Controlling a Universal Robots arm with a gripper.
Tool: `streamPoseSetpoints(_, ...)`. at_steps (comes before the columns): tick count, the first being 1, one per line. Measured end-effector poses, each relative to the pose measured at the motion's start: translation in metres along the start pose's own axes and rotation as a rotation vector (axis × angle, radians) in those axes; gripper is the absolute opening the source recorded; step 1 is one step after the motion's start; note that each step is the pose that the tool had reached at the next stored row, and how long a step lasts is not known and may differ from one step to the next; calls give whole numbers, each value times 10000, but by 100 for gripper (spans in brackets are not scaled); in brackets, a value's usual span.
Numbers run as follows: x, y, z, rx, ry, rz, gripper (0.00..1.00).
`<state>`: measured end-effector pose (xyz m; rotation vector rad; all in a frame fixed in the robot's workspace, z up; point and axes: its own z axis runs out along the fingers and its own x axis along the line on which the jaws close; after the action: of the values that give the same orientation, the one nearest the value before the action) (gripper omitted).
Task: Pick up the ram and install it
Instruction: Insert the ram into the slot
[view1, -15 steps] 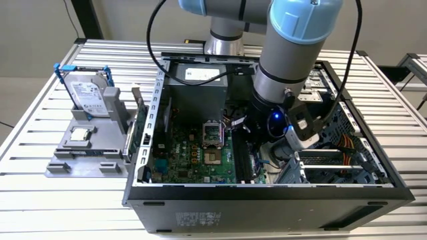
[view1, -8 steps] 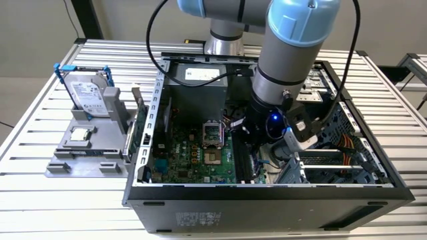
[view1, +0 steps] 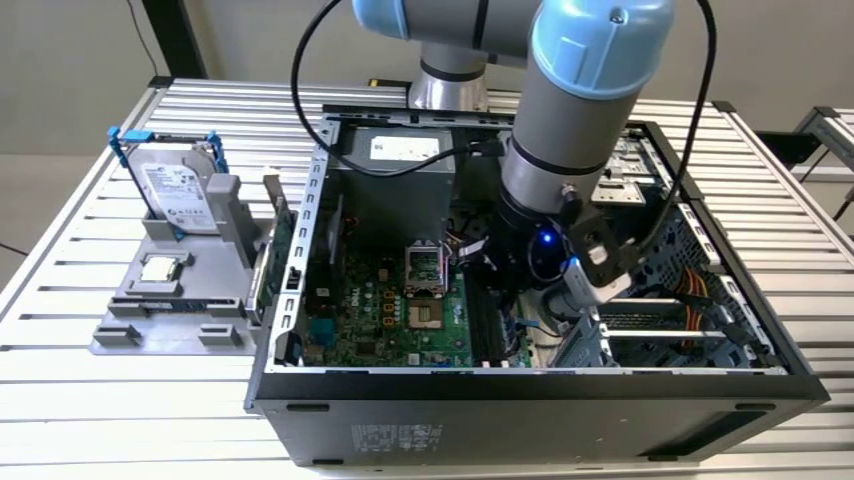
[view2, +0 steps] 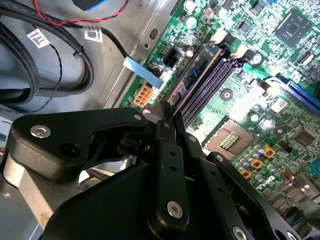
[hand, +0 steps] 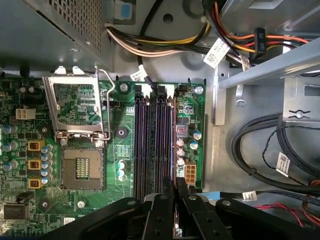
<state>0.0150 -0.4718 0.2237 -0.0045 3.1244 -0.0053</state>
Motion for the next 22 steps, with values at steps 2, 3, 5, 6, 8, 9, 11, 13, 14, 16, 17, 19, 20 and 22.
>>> streamPoseSetpoints(2,4,0,10,1,0,0,0)
streamPoseSetpoints(3,7,0,14,1,0,1,0)
streamPoseSetpoints(5,11,0,24,0,0,0,0)
streamPoseSetpoints(6,13,0,27,2,1,-1,0)
streamPoseSetpoints(8,16,0,31,2,1,-1,0)
streamPoseSetpoints(9,16,0,35,-1,0,-1,0)
streamPoseSetpoints(11,17,0,39,2,0,2,0)
streamPoseSetpoints(13,17,0,42,2,1,19,0)
streamPoseSetpoints(14,17,0,43,2,1,31,0)
streamPoseSetpoints(16,17,0,44,2,1,60,0)
streamPoseSetpoints(17,17,0,44,3,1,77,0)
streamPoseSetpoints(19,17,0,44,3,1,109,0)
streamPoseSetpoints(20,17,0,44,3,1,129,0)
streamPoseSetpoints(22,17,1,45,2,1,171,0)
